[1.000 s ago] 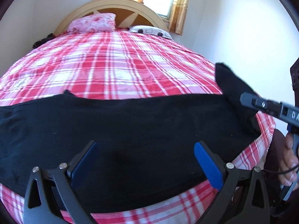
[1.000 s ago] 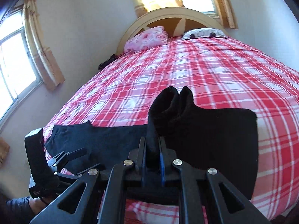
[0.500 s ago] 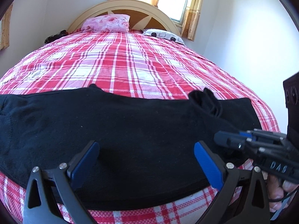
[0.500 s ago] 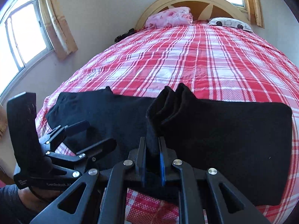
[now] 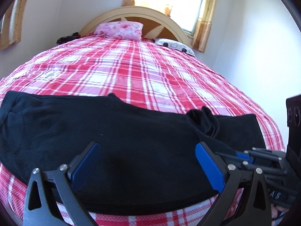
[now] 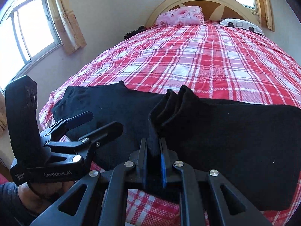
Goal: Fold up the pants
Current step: 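Lift the leg end with the right tool and fold it over toward the middle, then open the right tool and release the folded end onto the pants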
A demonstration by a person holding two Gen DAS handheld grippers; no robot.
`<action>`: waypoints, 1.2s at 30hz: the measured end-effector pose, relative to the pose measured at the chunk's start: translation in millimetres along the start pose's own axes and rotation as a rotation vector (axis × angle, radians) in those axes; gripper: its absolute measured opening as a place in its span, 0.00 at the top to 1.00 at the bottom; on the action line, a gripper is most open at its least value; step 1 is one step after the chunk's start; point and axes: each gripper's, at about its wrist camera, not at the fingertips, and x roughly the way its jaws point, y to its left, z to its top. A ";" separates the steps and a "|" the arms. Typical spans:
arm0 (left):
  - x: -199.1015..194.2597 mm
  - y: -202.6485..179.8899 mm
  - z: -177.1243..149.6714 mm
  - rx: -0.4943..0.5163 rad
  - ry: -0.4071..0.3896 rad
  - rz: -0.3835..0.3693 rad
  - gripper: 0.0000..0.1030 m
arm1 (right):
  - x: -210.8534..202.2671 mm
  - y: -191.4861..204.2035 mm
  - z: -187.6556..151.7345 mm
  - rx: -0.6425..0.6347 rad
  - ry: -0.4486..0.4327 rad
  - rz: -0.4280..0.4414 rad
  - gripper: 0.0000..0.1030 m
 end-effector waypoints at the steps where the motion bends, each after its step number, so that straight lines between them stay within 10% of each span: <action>1: -1.1 2.7 0.4 -0.008 -0.008 0.012 0.00 | 1.7 2.2 0.5 -0.006 0.000 0.005 0.89; 16: -3.8 9.8 -1.1 -0.023 -0.026 0.037 0.00 | 24.6 5.3 0.2 -0.009 0.025 0.083 0.84; 20: -5.4 7.5 -0.1 -0.019 -0.025 0.032 0.00 | 14.1 -6.7 0.2 0.048 0.011 0.090 0.55; 23: -3.9 2.3 -0.6 -0.004 -0.014 0.024 0.00 | -3.4 -15.1 -5.2 0.056 -0.010 0.099 0.53; 36: 34.1 -56.2 -18.2 0.239 0.119 0.072 0.00 | -70.0 -93.0 -35.7 0.196 -0.105 -0.080 0.50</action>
